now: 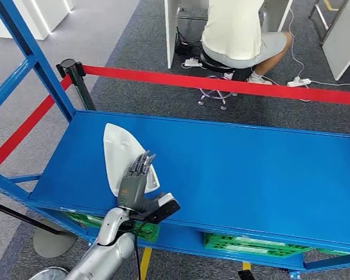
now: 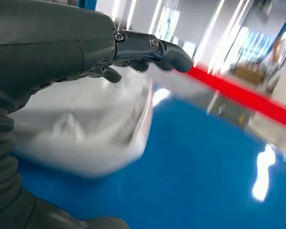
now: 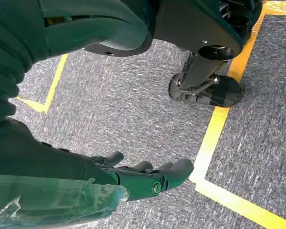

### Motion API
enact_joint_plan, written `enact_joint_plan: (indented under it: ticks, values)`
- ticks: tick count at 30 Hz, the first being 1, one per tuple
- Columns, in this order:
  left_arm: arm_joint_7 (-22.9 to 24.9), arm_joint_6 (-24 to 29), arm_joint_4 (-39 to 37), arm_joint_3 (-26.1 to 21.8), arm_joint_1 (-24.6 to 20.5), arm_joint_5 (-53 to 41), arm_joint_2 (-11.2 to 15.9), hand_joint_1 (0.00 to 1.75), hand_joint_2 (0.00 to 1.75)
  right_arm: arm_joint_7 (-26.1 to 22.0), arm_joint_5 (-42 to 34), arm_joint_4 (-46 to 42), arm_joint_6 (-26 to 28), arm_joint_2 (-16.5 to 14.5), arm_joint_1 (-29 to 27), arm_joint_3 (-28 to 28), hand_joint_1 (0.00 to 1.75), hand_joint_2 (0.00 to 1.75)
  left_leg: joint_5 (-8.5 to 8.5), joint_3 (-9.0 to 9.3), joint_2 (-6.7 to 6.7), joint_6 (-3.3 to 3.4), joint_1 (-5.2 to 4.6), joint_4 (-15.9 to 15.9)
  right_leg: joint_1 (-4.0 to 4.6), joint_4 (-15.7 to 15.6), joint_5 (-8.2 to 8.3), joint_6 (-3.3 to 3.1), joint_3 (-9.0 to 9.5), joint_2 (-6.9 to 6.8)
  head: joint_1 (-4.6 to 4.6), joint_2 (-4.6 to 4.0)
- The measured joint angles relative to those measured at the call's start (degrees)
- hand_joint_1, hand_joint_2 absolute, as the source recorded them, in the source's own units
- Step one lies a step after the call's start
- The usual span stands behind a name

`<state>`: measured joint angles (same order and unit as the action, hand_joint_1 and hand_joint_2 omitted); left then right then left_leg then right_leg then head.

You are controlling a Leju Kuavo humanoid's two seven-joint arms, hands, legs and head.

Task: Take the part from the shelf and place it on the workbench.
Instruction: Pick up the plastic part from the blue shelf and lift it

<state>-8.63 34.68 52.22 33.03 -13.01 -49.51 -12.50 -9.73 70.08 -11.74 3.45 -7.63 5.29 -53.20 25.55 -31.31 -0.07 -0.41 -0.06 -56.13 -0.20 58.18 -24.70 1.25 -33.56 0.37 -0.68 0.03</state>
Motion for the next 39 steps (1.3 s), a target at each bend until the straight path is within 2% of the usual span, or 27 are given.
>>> enact_joint_plan:
  ticks: [6,18,19,22,23,39]
  values:
    - [-1.7,0.6,-2.8,-0.2,-0.2,3.1,-0.8,0.0,1.75,0.0,-0.1,0.0,0.0,-0.1,0.0,-0.1,0.0,1.75,0.0,0.0,0.0,0.01,-0.01,0.0,-0.01,0.0,0.0,0.0,0.03,-0.01,0.01,0.01]
    - [2.1,3.8,-4.0,-0.2,-0.9,-2.6,-0.8,0.0,1.75,0.0,-0.3,0.0,0.0,-0.3,0.0,-0.1,0.0,1.75,-0.01,0.03,0.0,0.01,0.0,0.0,0.0,0.0,0.02,0.02,0.05,-0.01,0.0,0.01]
    - [2.2,4.2,-4.1,-0.3,-0.9,-2.6,-0.8,0.19,1.75,0.0,-0.3,0.0,0.0,-0.3,-0.1,-0.1,0.0,1.75,-0.01,0.03,0.0,0.01,0.0,0.0,0.0,0.0,0.02,0.02,0.05,-0.01,0.0,0.01]
    - [1.5,4.7,-4.2,-0.8,-0.9,-1.7,-0.7,1.49,1.75,0.0,-0.4,0.0,0.0,-0.3,-0.2,-0.2,0.0,1.75,-0.01,0.03,0.0,0.01,0.0,0.0,0.0,0.0,0.02,0.02,0.05,0.0,0.0,0.01]
    - [1.0,4.7,-4.3,-1.0,-0.9,-1.1,-0.7,1.74,1.75,0.0,-0.4,0.0,0.0,-0.3,-0.2,-0.2,0.0,1.75,-0.01,0.02,0.0,0.01,0.0,0.0,0.0,0.0,0.02,0.02,0.05,0.0,0.0,0.01]
    - [-3.3,5.6,-4.3,-3.0,-0.7,2.2,-0.7,1.75,1.75,0.0,-0.4,0.0,0.0,-0.3,-0.3,-0.2,0.0,1.75,-0.05,0.04,-0.01,0.06,-0.01,0.0,-0.01,0.0,0.03,0.04,0.11,-0.05,0.0,-0.01]
